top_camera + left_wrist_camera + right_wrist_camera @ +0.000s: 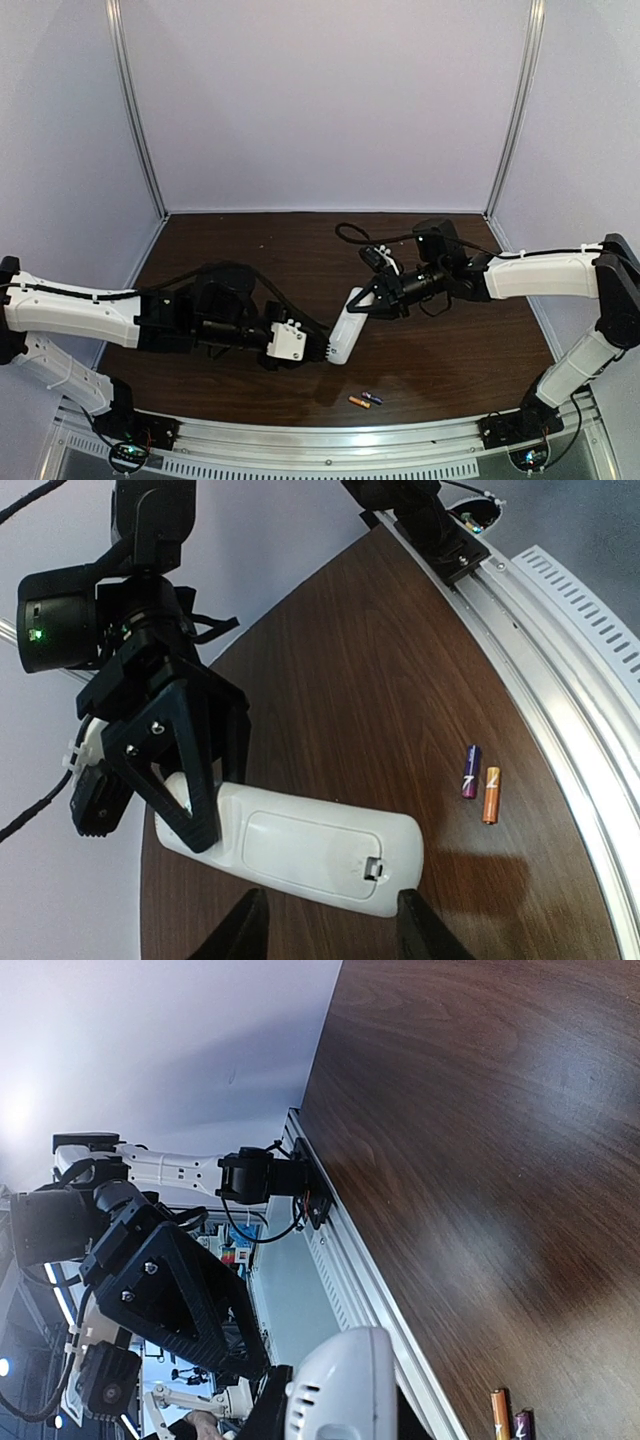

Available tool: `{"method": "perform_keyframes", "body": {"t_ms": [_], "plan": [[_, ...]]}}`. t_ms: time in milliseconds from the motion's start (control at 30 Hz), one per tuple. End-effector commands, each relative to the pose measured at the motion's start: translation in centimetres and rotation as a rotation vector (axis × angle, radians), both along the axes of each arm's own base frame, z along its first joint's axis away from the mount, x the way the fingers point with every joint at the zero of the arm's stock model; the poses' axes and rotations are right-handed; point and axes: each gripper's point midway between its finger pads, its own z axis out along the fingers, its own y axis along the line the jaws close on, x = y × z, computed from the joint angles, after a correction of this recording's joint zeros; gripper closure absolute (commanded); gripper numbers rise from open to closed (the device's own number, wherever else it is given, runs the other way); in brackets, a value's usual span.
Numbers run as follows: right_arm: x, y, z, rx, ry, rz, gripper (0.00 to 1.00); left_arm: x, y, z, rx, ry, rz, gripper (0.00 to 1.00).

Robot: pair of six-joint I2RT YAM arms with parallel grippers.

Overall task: Load the batteries into the remote control
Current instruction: Remove the battery cover from the remote control.

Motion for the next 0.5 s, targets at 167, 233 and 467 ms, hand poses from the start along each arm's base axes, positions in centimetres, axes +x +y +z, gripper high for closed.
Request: {"method": "perform_keyframes", "body": {"t_ms": [167, 233, 467], "plan": [[-0.5, 1.2, 0.0, 0.007, 0.002, 0.014, 1.0, -0.5, -1.3, 0.8, -0.02, -0.001, -0.032, 0.56], [-0.6, 1.3, 0.0, 0.009, 0.002, 0.019, 1.0, -0.5, -1.3, 0.4, -0.01, 0.0, -0.034, 0.56], [-0.7, 1.6, 0.2, 0.013, 0.003, 0.027, 1.0, -0.7, -1.4, 0.1, 0.0, -0.005, -0.041, 0.54]]}}
